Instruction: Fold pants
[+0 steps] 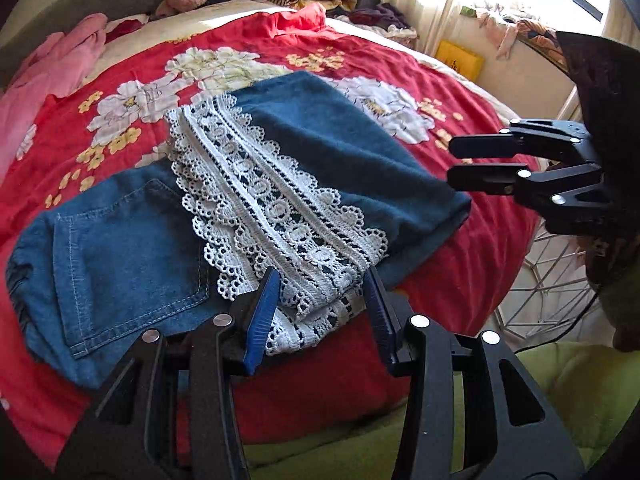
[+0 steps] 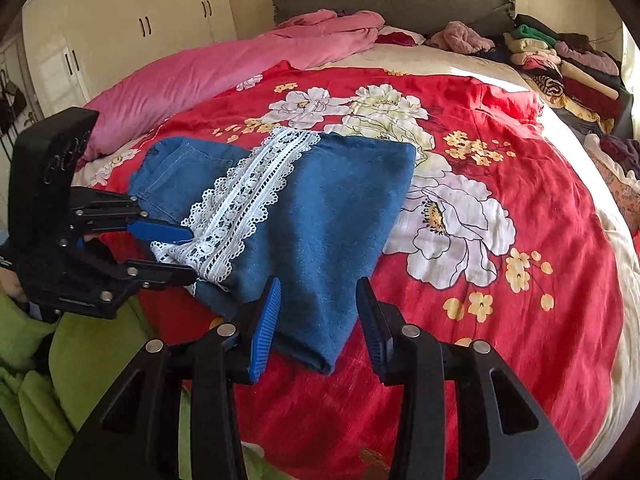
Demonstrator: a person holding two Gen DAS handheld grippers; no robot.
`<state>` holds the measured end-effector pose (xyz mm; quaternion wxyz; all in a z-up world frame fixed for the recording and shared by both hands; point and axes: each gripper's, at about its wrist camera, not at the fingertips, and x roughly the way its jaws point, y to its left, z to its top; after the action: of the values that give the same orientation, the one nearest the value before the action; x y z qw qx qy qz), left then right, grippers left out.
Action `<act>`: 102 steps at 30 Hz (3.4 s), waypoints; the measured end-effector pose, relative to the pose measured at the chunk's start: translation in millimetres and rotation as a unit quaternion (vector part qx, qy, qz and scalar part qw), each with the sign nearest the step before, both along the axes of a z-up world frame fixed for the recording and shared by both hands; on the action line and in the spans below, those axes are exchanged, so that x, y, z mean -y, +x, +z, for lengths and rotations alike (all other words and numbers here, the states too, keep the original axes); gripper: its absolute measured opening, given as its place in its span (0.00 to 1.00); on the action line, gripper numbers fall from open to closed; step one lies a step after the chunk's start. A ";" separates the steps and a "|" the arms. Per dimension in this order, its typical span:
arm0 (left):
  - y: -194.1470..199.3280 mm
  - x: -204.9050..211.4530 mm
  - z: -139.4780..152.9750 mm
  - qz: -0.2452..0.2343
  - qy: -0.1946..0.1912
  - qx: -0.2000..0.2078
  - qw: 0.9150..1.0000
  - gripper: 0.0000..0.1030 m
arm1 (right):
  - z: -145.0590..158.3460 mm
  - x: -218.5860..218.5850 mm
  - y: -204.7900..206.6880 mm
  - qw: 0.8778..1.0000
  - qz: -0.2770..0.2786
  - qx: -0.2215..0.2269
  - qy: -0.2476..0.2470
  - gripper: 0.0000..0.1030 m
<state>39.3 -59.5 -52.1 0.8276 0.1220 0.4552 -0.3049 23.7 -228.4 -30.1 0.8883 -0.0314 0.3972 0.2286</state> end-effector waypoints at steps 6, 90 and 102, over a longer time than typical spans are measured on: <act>-3.0 -15.2 11.3 0.029 -0.016 0.006 0.999 0.07 | 3.3 -5.9 -3.4 1.000 0.006 0.006 0.003 0.37; -32.8 -15.0 90.7 0.158 0.008 0.097 0.983 0.91 | 70.6 28.3 -29.5 0.989 -0.101 0.106 0.018 0.96; -35.8 -32.3 96.7 0.180 0.001 0.111 0.977 0.91 | 81.0 9.8 -25.7 0.989 -0.095 0.112 0.021 0.96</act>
<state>3.5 -27.2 44.6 0.9140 0.0718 0.3756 -0.1355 -2.0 -238.2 50.8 0.9451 -0.0005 0.2918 0.1468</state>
